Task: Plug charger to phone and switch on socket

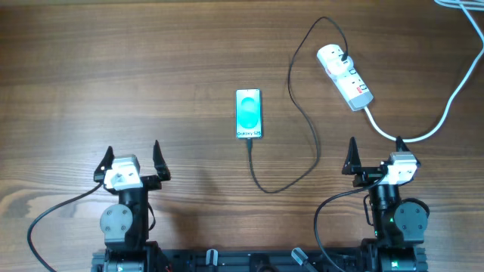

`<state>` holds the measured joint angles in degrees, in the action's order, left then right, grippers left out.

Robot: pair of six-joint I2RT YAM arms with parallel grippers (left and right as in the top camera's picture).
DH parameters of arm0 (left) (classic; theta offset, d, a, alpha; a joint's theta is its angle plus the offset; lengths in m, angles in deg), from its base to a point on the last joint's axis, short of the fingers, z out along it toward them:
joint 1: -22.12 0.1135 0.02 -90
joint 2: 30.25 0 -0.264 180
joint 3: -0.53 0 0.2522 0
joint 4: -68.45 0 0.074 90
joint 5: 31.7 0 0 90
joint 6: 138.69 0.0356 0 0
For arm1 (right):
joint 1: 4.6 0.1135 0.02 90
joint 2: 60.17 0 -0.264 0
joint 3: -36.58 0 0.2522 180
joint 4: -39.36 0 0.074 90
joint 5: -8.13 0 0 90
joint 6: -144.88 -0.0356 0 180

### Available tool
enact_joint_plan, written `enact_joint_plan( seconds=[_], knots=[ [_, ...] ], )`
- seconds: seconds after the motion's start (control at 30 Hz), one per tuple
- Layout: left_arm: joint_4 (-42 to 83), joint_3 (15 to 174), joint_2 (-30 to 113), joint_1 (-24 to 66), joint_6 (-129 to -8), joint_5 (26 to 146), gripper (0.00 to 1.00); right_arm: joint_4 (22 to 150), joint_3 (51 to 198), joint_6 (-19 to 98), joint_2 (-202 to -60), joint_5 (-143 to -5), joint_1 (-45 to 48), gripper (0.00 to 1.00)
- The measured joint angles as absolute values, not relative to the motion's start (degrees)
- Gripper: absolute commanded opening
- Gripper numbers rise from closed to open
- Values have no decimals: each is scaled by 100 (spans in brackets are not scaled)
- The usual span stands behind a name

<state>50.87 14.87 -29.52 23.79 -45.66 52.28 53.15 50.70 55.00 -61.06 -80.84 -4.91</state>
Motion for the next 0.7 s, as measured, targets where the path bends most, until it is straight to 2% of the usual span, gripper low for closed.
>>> enact_joint_plan(
  seconds=[0.7],
  knots=[
    [5100, 1487, -2952, 2381, -4485, 5127, 100, 5315, 5070, 5500, -6106, -8084, -491, 100]
  ],
)
